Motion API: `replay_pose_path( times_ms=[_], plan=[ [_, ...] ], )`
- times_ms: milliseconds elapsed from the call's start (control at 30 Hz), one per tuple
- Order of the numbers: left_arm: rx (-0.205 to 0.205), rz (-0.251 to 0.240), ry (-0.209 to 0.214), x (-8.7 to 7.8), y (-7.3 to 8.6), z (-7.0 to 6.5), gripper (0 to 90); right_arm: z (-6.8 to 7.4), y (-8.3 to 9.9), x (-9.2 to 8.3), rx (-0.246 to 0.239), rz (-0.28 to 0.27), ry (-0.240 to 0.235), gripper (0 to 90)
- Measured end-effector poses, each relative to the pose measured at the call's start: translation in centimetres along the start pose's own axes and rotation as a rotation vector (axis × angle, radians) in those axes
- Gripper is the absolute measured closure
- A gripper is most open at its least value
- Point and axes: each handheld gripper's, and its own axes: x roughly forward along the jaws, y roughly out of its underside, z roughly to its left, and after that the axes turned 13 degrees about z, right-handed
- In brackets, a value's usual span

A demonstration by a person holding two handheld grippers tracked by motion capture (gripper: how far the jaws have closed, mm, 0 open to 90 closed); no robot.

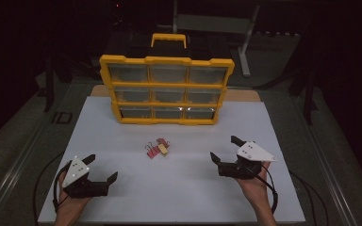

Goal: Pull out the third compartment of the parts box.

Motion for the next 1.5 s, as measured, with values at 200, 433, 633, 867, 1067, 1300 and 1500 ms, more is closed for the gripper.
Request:
replay_pose_path(
  times_ms=[200, 433, 633, 867, 1067, 1300, 1500],
  plan=[
    [0.001, 0.000, -0.002, 0.0, 0.0, 0.0, 0.1, 0.0, -1.3, 0.3, -0.021, -0.007, 0.004, 9.7],
    [0.001, 0.000, 0.001, 0.0, 0.0, 0.0, 0.1, -0.1, -2.3, 1.0, -0.032, 0.002, 0.016, 9.7],
    [0.001, 0.000, 0.002, 0.0, 0.0, 0.0, 0.1, -0.1, -3.2, 1.5, -0.045, 0.008, 0.033, 9.2],
    [-0.005, -0.003, 0.001, 0.1, 0.0, 0.0, 0.1, -0.2, -4.5, 2.1, -0.056, 0.012, 0.049, 9.1],
    [-0.001, -0.002, 0.001, 0.0, 0.0, 0.1, 0.1, 0.1, -6.2, 2.6, -0.093, 0.017, 0.069, 8.6],
    [-0.007, -0.007, 0.003, 0.0, 0.0, 0.2, 0.1, -0.2, -7.6, 3.4, -0.103, 0.031, 0.084, 8.6],
    [-0.008, -0.004, 0.003, 0.0, 0.0, 0.2, 0.1, -0.4, -8.6, 4.0, -0.132, 0.050, 0.111, 8.6]
  ],
)
